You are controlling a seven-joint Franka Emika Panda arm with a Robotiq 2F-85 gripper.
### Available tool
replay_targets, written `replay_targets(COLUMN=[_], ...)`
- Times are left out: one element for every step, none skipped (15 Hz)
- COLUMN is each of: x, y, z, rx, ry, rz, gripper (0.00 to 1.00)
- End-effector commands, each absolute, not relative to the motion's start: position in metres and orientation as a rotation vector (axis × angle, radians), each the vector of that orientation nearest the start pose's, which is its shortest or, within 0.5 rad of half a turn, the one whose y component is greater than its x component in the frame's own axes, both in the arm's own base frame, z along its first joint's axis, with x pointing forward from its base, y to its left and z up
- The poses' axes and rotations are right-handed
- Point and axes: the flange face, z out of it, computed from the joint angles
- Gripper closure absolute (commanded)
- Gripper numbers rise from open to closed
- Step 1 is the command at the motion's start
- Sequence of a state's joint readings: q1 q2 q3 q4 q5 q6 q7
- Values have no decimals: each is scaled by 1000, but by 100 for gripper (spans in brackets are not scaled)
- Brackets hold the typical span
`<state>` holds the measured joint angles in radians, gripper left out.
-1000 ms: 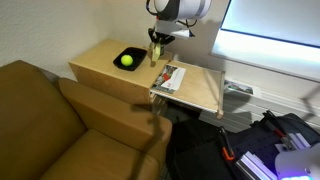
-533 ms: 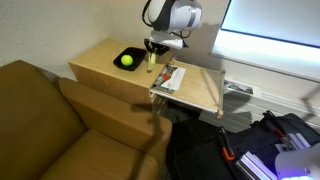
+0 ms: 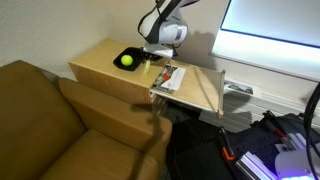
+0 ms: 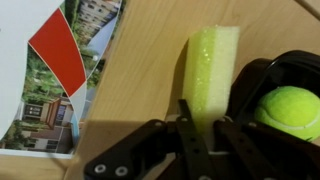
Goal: Put the sponge on the cabinet counter and close the drawer
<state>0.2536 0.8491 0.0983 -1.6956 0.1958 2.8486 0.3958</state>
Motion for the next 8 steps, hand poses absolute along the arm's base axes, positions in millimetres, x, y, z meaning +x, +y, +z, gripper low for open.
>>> replay_targets(x=[671,671,671,670,668,667,664,660], y=[224,223,220,216,214,212,213,214], z=[127,130,135,142,153,163,176,192], rx=[-2855,-2866,-2904,-2955,-3001,-3056,-3109,-3163], ry=[410,404,434,437,436,454,448,444], rz=[-276,-262,-242,-240,-221,-224,-208,-190], gripper=[55,47,41,32,26,18,12,5])
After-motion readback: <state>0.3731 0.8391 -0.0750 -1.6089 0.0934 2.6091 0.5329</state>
